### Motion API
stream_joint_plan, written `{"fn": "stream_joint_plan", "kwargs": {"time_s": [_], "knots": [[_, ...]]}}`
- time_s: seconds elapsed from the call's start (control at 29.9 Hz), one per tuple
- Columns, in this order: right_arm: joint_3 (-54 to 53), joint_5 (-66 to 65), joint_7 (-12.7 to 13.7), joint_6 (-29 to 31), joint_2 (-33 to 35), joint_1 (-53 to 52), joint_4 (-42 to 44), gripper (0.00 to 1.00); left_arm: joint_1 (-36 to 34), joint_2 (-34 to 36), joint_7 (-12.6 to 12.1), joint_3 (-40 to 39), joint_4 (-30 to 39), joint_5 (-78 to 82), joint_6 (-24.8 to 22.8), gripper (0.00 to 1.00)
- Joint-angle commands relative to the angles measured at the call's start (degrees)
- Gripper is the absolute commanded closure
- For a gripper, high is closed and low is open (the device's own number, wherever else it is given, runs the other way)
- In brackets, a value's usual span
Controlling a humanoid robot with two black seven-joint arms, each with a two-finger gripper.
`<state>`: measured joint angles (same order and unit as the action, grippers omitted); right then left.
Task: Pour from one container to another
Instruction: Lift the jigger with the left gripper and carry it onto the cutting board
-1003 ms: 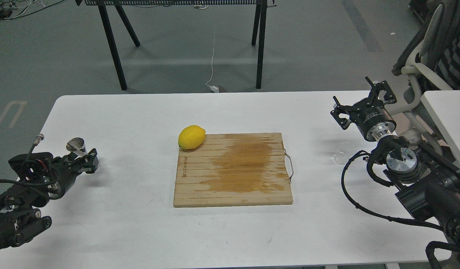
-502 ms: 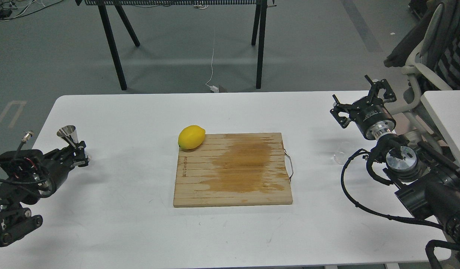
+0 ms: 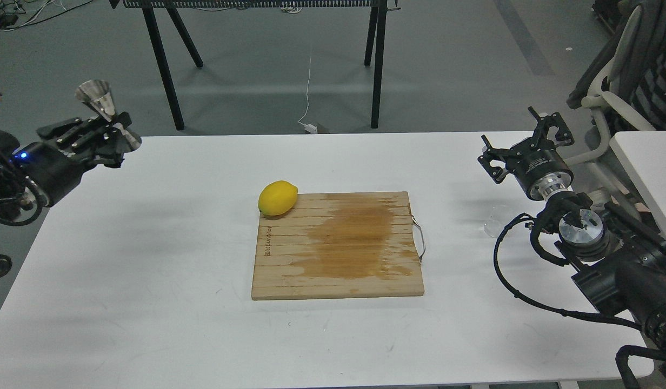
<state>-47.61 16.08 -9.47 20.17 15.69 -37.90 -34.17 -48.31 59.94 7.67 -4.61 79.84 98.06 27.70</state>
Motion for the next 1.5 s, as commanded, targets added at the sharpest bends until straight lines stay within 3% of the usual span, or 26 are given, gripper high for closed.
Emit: {"fn": "stream_joint_plan", "kwargs": {"time_s": [0.0, 0.3, 0.47, 0.84, 1.17, 1.47], "knots": [[-0.4, 0.0, 0.0, -0.2, 0.8, -0.2, 0.2, 0.01, -0.1, -7.1, -0.3, -1.0, 0.6, 10.5, -1.1, 1.00], [-0.7, 0.0, 0.1, -0.1, 4.3, -0.3, 1.4, 0.01, 0.6, -32.1, -0.1, -1.5, -10.5, 18.7, -4.7, 1.00], [-0.9, 0.0, 0.2, -0.2, 5.3, -0.4, 1.4, 0.01, 0.8, -42.0, 0.2, -0.9, -15.8, 19.8, -7.8, 1.00], [-1.8, 0.1, 0.3, -0.2, 5.4, -0.6, 2.2, 0.01, 1.5, -59.9, 4.1, -0.4, -34.0, 20.8, -7.5, 1.00], [-1.7, 0.1, 0.3, -0.2, 5.6, -1.4, 2.2, 0.01, 2.0, -59.9, 4.7, 3.3, -46.3, 20.9, -4.8, 0.99], [-1.6, 0.1, 0.2, -0.2, 5.5, -1.7, 2.2, 0.01, 4.6, -59.9, 4.6, 3.4, -46.6, 20.9, -3.4, 0.99]]}}
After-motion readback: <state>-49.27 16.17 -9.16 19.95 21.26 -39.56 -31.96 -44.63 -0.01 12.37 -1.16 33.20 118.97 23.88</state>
